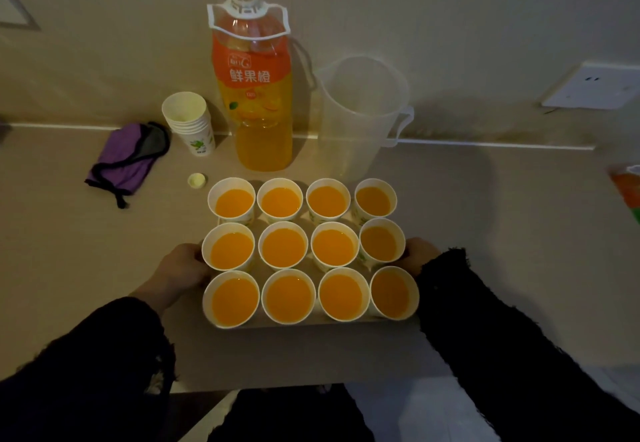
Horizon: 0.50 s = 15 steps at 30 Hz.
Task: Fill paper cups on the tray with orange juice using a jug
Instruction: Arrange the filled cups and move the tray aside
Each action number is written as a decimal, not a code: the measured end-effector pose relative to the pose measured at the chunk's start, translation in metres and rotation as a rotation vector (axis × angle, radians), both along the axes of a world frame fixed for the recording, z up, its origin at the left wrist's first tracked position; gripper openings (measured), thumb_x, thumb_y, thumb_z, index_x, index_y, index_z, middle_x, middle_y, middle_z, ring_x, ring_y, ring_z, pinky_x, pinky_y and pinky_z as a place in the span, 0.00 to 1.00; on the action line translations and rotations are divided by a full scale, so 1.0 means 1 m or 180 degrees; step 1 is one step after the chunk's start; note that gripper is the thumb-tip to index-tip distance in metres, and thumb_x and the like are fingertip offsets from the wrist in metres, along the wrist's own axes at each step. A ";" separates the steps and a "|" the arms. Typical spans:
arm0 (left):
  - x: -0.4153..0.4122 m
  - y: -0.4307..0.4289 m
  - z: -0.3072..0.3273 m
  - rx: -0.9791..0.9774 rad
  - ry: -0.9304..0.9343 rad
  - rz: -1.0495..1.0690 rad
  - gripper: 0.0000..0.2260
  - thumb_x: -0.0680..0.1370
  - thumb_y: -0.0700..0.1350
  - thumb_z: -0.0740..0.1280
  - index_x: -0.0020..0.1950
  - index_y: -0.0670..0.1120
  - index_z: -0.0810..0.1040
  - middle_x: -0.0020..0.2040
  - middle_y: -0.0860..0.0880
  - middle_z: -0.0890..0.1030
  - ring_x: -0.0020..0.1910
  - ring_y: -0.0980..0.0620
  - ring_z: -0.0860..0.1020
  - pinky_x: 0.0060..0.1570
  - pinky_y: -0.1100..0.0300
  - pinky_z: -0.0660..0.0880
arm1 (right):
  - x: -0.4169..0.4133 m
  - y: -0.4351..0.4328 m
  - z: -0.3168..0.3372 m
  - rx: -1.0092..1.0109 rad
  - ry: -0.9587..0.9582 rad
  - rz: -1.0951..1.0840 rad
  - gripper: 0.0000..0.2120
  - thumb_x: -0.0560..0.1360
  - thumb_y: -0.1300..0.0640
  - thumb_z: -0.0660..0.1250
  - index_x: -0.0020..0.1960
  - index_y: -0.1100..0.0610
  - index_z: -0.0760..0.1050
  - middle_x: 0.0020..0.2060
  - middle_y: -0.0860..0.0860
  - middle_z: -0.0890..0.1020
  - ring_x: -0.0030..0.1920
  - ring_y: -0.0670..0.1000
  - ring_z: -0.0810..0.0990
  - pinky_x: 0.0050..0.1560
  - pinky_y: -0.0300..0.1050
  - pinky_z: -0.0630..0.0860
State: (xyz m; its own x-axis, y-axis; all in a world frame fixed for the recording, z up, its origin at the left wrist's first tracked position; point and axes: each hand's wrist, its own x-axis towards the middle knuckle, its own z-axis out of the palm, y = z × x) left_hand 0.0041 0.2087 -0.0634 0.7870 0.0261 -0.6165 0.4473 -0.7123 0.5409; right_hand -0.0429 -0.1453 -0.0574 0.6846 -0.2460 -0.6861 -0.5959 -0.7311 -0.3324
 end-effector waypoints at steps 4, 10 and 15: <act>0.004 -0.002 0.000 0.0223 -0.0077 -0.0275 0.10 0.74 0.48 0.72 0.47 0.42 0.79 0.46 0.43 0.80 0.41 0.47 0.78 0.43 0.57 0.70 | 0.004 0.002 -0.004 -0.0017 -0.0020 0.0055 0.11 0.74 0.48 0.69 0.45 0.57 0.78 0.50 0.56 0.82 0.48 0.55 0.80 0.53 0.49 0.75; 0.008 -0.002 -0.003 0.0454 -0.0188 -0.0605 0.08 0.75 0.50 0.70 0.41 0.48 0.75 0.47 0.46 0.81 0.40 0.50 0.76 0.43 0.60 0.68 | 0.004 -0.001 -0.004 0.0304 -0.0122 0.0049 0.10 0.74 0.54 0.71 0.47 0.61 0.78 0.51 0.60 0.81 0.52 0.60 0.79 0.60 0.55 0.74; 0.009 -0.003 0.000 0.0487 -0.0284 -0.0815 0.07 0.75 0.50 0.70 0.45 0.49 0.74 0.54 0.43 0.80 0.48 0.48 0.76 0.47 0.59 0.67 | 0.002 0.000 -0.004 0.0241 -0.0183 0.0110 0.09 0.72 0.53 0.72 0.38 0.55 0.75 0.50 0.60 0.82 0.51 0.59 0.79 0.58 0.54 0.74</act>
